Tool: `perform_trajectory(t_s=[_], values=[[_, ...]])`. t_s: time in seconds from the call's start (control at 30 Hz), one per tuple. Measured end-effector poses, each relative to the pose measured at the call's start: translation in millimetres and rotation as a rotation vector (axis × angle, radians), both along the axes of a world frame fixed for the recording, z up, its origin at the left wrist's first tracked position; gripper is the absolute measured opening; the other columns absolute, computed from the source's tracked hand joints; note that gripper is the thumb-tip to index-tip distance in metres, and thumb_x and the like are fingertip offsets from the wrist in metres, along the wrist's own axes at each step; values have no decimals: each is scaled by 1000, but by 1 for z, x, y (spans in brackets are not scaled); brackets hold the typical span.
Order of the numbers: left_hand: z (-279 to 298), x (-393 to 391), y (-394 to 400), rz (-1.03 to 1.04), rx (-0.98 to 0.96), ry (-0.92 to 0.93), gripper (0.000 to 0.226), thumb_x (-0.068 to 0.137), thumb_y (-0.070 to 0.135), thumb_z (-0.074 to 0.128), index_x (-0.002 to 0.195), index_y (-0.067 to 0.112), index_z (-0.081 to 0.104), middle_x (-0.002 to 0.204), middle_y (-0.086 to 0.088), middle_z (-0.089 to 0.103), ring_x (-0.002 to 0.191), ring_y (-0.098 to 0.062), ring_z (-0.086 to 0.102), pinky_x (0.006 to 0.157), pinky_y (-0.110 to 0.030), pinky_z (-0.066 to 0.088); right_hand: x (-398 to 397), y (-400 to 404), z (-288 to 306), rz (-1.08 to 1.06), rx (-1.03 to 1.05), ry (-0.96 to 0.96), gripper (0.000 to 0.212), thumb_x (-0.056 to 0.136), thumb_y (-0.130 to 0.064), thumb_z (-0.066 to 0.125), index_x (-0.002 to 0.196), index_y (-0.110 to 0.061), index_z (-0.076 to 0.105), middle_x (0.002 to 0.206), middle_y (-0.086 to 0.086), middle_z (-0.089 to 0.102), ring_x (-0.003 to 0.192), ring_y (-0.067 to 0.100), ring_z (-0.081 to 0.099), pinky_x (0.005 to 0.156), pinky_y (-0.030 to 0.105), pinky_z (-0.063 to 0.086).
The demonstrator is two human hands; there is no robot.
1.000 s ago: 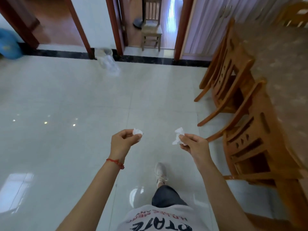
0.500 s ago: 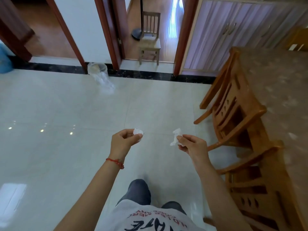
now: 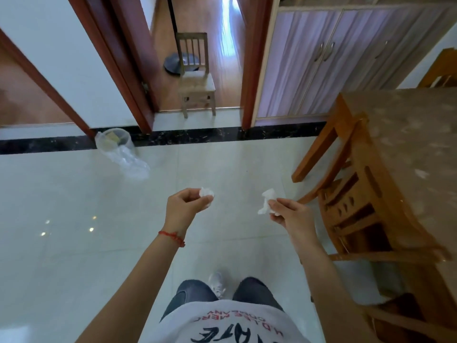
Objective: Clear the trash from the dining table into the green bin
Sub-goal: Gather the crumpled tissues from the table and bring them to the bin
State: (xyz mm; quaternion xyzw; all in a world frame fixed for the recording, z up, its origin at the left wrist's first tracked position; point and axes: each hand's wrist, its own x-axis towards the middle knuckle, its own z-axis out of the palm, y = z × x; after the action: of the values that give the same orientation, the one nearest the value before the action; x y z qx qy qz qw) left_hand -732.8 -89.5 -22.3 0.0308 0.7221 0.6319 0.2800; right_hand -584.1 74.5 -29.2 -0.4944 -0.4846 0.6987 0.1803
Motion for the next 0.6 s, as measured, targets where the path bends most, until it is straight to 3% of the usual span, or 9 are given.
perform_trajectory(t_s=[0.1,0.27,0.37,0.5,0.6], values=[[1,-43,37,-27,-9,1,21,72,7,74,90,-2,68,83,-10,69,74,-15,65,62,-13,52,-37,33,-2,-19,-27,-16,6,77,-5,71,76,-9,66,75,5,65,68,16,62,73,27,55],[-7,-110,113,-48,-22,-4,18,72,9,74,88,1,69,84,-10,69,76,-15,66,65,-15,54,-103,104,-8,-38,-41,-26,7,77,-5,70,83,-4,66,77,7,65,67,17,62,65,20,55],[-10,-148,167,-60,-6,2,17,73,9,74,87,2,69,84,-9,69,77,-16,66,68,-18,55,-143,154,-6,-20,-8,-30,5,78,-4,69,83,-4,66,73,4,64,68,19,61,51,13,52],[-6,-192,239,-58,3,0,15,73,11,74,87,6,70,88,-8,70,81,-17,66,75,-25,56,-191,224,1,16,30,-20,5,78,-4,69,79,-9,68,73,2,66,66,13,62,60,14,55],[-2,-222,289,-79,4,4,14,73,10,73,87,8,69,88,-9,70,82,-20,66,77,-27,56,-226,272,6,38,57,-21,5,78,-4,69,77,-9,69,71,3,66,63,14,61,56,13,53]])
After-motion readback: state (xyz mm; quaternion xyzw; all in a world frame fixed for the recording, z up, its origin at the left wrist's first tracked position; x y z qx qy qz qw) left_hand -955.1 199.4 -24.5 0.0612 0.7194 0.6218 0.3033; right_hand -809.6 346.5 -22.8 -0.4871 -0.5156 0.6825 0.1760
